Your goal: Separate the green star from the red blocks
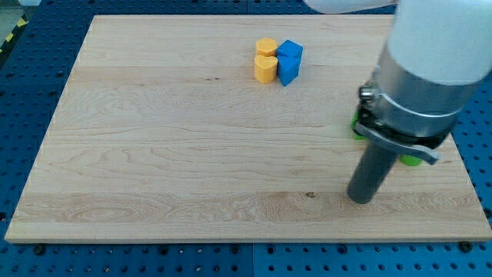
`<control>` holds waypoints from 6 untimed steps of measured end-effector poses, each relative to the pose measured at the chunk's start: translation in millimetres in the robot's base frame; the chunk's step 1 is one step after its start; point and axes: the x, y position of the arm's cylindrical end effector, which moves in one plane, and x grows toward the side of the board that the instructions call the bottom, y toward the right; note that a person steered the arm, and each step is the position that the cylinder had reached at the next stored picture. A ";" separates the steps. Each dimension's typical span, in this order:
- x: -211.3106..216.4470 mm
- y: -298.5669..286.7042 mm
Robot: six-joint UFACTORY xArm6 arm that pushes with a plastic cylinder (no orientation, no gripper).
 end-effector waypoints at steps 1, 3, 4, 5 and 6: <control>-19.8 8.7; -64.4 8.7; -40.9 10.4; -31.2 23.6; -63.5 23.6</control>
